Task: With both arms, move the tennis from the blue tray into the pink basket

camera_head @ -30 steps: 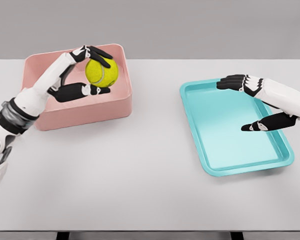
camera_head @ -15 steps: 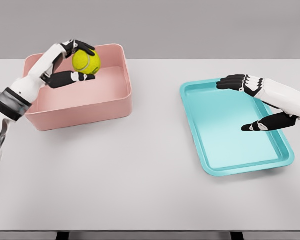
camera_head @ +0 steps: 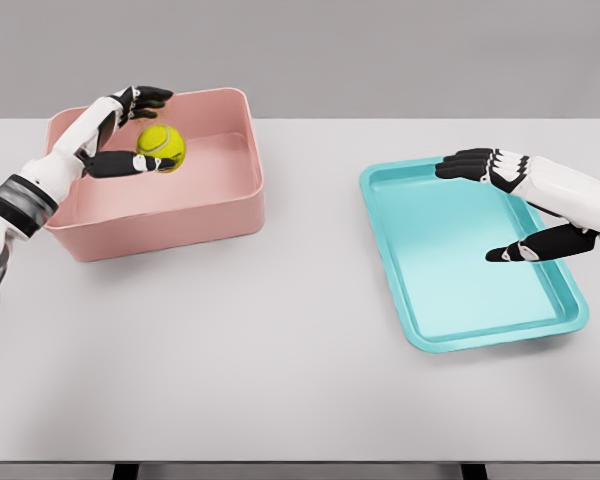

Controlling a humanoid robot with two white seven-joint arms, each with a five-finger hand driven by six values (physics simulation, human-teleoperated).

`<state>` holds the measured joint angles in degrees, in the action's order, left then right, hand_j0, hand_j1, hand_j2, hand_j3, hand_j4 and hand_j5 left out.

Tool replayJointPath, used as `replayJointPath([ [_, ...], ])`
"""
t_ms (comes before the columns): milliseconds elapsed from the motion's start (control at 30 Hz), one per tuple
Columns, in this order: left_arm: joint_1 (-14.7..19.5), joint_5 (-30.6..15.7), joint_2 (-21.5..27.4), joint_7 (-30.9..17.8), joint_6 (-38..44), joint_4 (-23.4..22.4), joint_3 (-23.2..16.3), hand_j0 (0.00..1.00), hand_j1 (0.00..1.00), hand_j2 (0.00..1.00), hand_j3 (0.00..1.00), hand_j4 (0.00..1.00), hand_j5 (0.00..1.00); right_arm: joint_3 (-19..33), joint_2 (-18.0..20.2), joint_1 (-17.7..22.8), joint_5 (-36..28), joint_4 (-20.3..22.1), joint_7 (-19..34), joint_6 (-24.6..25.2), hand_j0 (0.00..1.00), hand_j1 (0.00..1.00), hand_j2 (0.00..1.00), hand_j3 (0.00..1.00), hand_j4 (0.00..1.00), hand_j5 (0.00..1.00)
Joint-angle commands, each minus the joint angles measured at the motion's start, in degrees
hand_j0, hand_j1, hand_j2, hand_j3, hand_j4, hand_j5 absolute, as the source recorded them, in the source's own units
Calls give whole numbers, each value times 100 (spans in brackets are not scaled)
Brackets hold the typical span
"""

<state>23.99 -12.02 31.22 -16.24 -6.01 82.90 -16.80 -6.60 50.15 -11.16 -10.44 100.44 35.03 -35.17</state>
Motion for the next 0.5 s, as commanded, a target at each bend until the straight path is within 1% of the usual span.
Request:
replayJointPath([
  [0,0,-38,16,-2,-5,16,1,100,100,100,100,100,100,0,12,0,-46,2,-3,17,100,100,100,100,100,100],
  [100,0,-38,16,-2,-49,25,9,100,100,100,100,100,100,0,12,0,-46,2,-3,17,100,100,100,100,100,100],
  [167,-9,-38,25,-11,-207,139,10,100,100,100,100,100,100,0,12,0,-46,2,-3,17,100,100,100,100,100,100],
  [200,-26,-38,34,-11,-444,253,10,100,100,100,100,100,100,0,12,0,-46,2,-3,17,100,100,100,100,100,100],
  [233,-61,-38,95,-19,-1024,350,1,100,100,100,100,100,100,0,12,0,-46,2,-3,17,100,100,100,100,100,100],
  [267,-97,-47,174,-19,-1314,429,-8,100,100,100,100,100,100,0,12,0,-46,2,-3,17,100,100,100,100,100,100],
  [333,-211,-47,367,-19,-1842,745,-8,100,100,100,100,100,100,0,12,0,-46,2,-3,17,100,100,100,100,100,100],
  [400,-334,-55,569,-19,-2501,956,53,100,100,100,100,100,100,0,12,9,-46,2,-3,17,100,100,100,100,100,100],
  [433,-413,-55,649,-19,-2835,974,54,100,100,100,100,100,100,0,12,9,-46,2,-3,17,100,100,100,100,100,100],
  [467,-492,-47,736,-11,-2899,983,54,100,100,100,100,100,100,0,12,9,-46,2,-3,17,100,100,100,100,100,100],
])
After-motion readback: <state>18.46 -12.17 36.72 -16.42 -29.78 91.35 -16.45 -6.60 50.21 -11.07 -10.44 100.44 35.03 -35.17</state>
